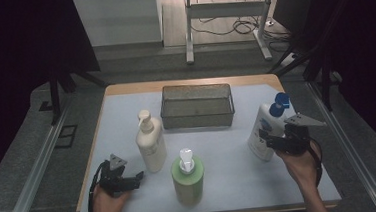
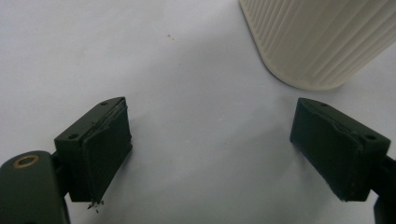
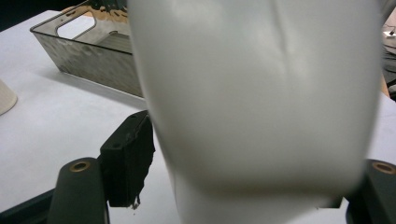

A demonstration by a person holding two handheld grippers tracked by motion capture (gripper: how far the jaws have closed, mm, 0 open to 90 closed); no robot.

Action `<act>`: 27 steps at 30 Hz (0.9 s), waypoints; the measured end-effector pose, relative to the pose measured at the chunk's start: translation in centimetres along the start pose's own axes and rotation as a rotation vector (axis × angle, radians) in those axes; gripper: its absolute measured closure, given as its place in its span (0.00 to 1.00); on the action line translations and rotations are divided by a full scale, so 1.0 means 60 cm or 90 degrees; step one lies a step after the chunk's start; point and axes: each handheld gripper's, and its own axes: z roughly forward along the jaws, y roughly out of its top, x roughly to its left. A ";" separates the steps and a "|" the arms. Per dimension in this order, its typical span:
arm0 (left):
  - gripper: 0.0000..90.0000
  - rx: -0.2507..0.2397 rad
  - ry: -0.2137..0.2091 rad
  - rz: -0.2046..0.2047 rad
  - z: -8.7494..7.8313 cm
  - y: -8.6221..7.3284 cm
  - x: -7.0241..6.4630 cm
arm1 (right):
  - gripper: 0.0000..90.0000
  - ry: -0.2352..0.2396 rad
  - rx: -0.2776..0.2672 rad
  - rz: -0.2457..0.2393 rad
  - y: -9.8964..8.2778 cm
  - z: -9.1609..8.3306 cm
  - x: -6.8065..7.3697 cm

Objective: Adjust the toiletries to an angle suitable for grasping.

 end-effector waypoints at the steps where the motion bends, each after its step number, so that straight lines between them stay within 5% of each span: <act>1: 0.14 0.000 0.000 0.000 0.000 0.000 0.000 | 0.32 -0.003 0.001 0.002 0.002 0.002 0.000; 27: 0.14 0.000 0.000 -0.001 0.000 0.000 0.000 | 0.44 -0.025 -0.003 -0.014 0.008 0.020 0.004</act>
